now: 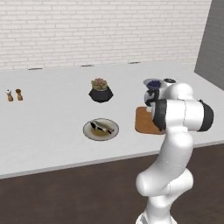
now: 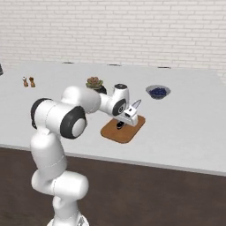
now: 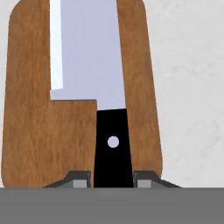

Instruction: Pick up the knife from the drawer and place it on the cutting board. Then place the meat from the plate to the cutting board.

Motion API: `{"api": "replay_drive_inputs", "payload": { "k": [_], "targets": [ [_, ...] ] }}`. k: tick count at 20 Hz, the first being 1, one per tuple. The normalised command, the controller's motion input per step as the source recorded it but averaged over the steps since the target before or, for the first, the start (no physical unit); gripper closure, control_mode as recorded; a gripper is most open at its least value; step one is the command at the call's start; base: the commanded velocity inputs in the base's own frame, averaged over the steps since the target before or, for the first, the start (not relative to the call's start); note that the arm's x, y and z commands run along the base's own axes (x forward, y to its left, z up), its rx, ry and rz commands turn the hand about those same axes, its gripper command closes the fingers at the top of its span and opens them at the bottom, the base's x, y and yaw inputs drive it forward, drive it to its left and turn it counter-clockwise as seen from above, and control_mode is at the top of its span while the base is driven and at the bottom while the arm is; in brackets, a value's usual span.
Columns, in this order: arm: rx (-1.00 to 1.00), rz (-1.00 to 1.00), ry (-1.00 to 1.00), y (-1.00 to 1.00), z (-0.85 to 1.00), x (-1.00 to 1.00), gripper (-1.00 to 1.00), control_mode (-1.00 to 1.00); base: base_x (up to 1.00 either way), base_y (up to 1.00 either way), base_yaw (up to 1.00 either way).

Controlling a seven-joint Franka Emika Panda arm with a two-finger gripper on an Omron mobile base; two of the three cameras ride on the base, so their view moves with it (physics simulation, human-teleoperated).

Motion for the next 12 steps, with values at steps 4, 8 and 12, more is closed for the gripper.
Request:
{"api": "replay_drive_inputs", "payload": {
  "k": [4,8,12],
  "targets": [
    [0.0,0.0,0.04,0.0,-0.32,0.2,1.0,-1.0,0.0,0.0,0.0],
    [0.0,0.0,0.03,0.0,-0.34,0.09,1.0,-1.0,0.0,0.0,0.0],
    [0.0,0.0,0.0,-0.04,-0.38,0.0,1.0,-1.0,0.0,0.0,0.0]
  ]
}}
